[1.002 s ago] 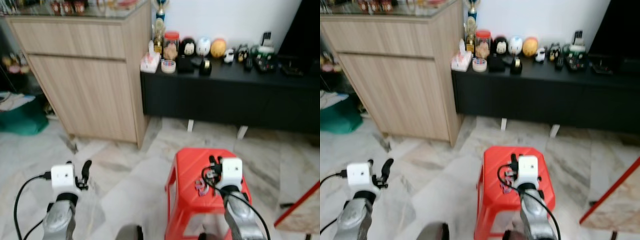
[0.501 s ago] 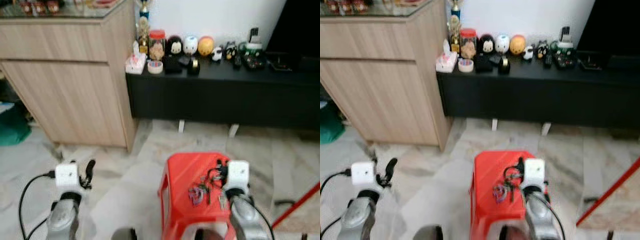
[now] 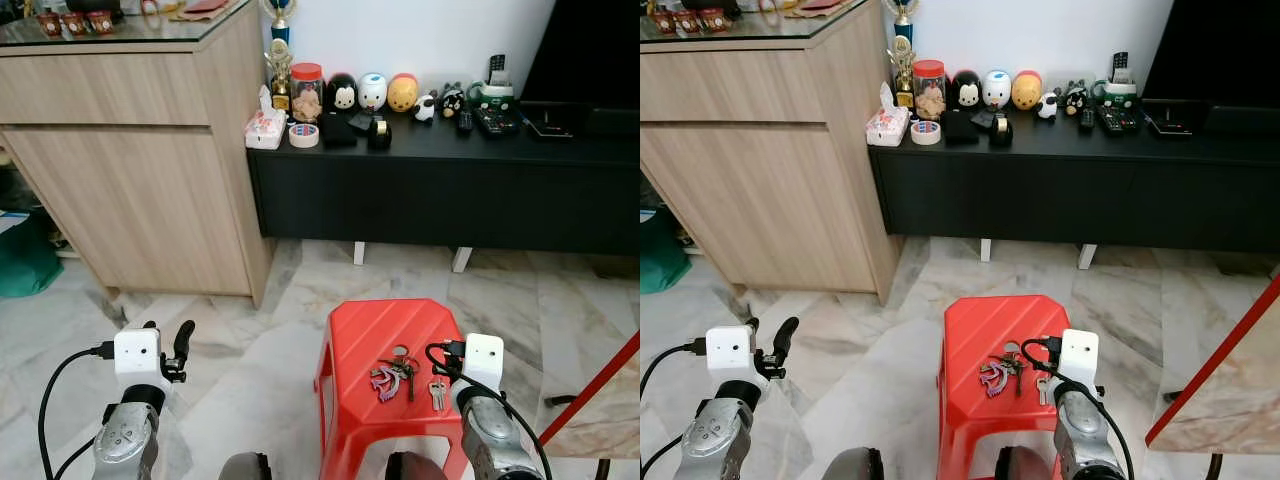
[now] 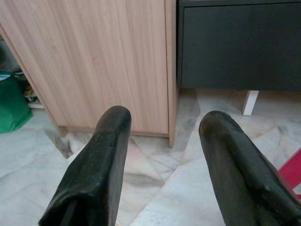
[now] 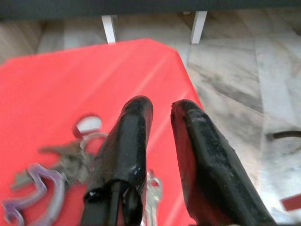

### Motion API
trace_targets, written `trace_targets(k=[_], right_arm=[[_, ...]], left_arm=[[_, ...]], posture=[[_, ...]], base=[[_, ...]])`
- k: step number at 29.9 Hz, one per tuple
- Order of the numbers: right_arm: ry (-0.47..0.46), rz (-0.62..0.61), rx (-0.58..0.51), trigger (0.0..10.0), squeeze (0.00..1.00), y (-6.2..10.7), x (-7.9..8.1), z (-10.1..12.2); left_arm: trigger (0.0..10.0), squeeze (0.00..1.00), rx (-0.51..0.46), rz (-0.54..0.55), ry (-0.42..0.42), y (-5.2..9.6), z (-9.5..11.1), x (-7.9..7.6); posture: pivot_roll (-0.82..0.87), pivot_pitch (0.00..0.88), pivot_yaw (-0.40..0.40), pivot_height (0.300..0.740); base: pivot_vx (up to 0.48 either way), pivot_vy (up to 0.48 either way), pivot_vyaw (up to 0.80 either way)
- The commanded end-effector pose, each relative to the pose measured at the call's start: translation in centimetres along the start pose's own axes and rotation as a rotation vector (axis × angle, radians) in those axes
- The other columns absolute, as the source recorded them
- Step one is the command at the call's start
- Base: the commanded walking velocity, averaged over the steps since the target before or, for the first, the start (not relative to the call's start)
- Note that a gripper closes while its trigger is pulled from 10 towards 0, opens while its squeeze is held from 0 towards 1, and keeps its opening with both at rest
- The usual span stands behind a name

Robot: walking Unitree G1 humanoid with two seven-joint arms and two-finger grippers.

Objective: Hang keys on a hook

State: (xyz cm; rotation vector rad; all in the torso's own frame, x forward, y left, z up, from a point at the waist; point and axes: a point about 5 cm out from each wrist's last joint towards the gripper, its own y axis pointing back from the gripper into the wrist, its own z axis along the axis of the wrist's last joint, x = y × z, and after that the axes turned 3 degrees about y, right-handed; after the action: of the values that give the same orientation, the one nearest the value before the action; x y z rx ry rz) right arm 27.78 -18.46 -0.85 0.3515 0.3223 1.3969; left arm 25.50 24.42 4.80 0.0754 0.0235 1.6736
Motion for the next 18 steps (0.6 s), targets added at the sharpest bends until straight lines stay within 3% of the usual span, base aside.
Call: trace_targets(k=[1,18], right_arm=[[-0.011,0.023,-0.056,10.0,0.00,-0.30,0.56,1.17],[0.028,0.050,-0.057,10.0,0.00,-0.83,1.20,1.89]], left_arm=[[10.0,0.00,0.006,-0.018,-0.012,-0.41,0.22,-0.21],[10.0,0.00,-0.019,-0.042,-0.013,0.17,0.85,-0.67]], posture=[[0.05,0.000,-0.003,0.613],[0.06,0.002,-0.002,0.598]], base=[[0.000,0.000,0.00],[0.000,0.000,0.00]])
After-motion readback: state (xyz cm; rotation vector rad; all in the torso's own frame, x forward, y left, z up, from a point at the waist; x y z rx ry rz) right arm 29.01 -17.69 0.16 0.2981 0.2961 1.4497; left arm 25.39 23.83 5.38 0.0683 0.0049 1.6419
